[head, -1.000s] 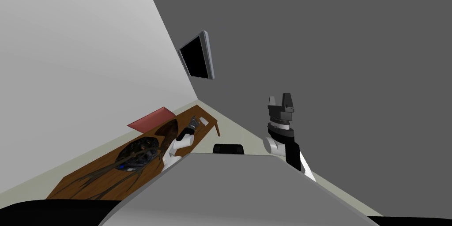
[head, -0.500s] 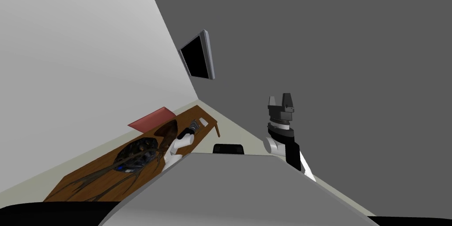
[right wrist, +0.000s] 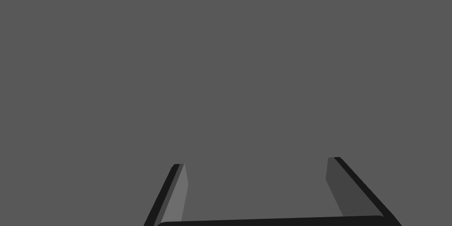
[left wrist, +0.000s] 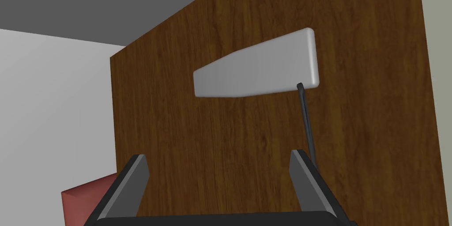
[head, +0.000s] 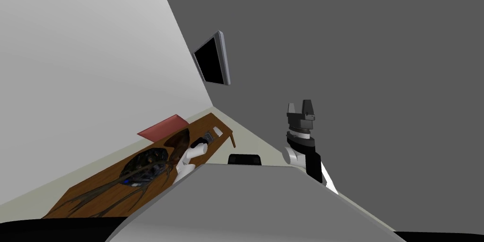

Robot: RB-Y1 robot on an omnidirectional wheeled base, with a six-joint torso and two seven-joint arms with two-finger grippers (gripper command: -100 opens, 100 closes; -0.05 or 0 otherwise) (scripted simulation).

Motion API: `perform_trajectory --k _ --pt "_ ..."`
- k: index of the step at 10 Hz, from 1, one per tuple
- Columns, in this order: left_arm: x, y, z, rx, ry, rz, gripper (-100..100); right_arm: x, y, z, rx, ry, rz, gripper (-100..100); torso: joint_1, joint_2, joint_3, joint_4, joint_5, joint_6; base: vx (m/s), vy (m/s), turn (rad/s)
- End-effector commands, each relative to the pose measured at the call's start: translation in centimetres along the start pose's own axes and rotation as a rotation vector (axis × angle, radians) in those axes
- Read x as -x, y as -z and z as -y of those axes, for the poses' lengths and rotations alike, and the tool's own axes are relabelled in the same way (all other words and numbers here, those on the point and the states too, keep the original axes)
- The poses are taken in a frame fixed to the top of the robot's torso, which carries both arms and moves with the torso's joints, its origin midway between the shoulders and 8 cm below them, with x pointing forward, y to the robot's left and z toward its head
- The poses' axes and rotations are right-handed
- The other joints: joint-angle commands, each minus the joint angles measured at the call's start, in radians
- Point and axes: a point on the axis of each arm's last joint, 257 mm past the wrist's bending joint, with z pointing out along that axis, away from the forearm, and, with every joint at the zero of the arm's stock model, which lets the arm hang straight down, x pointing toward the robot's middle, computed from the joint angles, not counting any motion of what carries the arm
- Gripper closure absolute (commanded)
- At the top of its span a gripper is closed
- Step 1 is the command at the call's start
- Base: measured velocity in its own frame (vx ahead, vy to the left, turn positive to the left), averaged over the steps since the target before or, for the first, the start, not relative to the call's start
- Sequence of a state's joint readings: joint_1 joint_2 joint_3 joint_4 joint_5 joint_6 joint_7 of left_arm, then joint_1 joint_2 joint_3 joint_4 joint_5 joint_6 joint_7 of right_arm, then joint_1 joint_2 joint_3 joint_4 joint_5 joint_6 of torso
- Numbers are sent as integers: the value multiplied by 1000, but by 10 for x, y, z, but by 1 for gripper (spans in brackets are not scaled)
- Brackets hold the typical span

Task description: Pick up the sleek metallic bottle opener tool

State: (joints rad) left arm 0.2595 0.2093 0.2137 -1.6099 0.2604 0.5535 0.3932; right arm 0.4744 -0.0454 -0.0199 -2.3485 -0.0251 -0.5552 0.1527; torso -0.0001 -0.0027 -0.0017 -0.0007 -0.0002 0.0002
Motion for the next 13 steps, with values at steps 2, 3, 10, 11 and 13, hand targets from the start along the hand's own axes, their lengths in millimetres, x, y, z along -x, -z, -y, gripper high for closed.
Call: perform_trajectory --k 2,3,10,11,13 --pt "9 -4 -20 73 31 31 -100 0 0 0 0 0 0 0 0 -1 0 0 0 0 47 -12 33" --pt "15 -7 -31 117 57 50 -100 0 0 0 0 0 0 0 0 0 0 0 0 0 52 -16 32" --pt "41 -8 -77 304 141 138 -100 0 0 0 0 0 0 0 0 -2 -1 0 0 0 50 -8 34" --pt "46 -7 -85 340 158 157 -100 0 0 0 0 0 0 0 0 -1 -1 0 0 0 38 -11 23" --pt "55 -4 -97 398 186 190 -100 0 0 0 0 0 0 0 0 0 0 0 0 0 54 -15 43"
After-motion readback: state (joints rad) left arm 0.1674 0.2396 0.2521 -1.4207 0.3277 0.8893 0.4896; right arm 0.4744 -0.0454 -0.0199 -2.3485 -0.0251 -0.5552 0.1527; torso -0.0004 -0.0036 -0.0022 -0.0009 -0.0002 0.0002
